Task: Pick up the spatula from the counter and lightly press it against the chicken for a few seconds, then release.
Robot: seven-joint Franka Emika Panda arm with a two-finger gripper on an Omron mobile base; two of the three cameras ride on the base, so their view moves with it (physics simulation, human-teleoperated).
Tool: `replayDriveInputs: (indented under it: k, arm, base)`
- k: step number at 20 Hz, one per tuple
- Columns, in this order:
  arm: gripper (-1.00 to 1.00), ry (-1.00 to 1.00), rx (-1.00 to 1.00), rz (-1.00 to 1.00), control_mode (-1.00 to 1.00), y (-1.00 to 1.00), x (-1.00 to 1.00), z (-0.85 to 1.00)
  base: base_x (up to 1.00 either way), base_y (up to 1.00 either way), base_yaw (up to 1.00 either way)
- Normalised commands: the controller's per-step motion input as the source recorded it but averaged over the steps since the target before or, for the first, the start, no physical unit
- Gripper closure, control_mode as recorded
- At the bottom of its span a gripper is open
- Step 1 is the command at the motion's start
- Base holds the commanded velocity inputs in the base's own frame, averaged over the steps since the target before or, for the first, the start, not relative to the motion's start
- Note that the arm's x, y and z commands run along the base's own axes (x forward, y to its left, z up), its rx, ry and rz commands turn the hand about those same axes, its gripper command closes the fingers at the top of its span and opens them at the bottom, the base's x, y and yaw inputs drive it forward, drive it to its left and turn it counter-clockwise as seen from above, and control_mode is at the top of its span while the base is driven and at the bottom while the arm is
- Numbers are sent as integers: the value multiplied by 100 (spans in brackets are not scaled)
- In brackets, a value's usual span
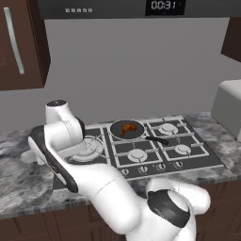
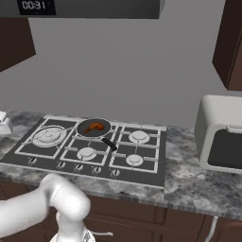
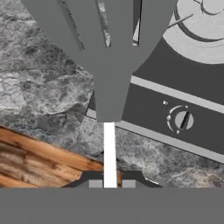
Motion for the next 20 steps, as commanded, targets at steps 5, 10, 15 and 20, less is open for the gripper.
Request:
replayDriveInputs:
  k: [5,10,15,20]
  arm:
    - [100,-2,4,12,-100,-91,-25,57]
    - [100,-8,0,13,-100,-89,-28,33]
    - [100,0,0,14,-100,-100,-29,35]
    - [100,1,3,13,-100,-99,-18,37]
  base:
    - [0,0,0]
    - [0,0,0]
    - [0,0,0]
    - [0,0,0]
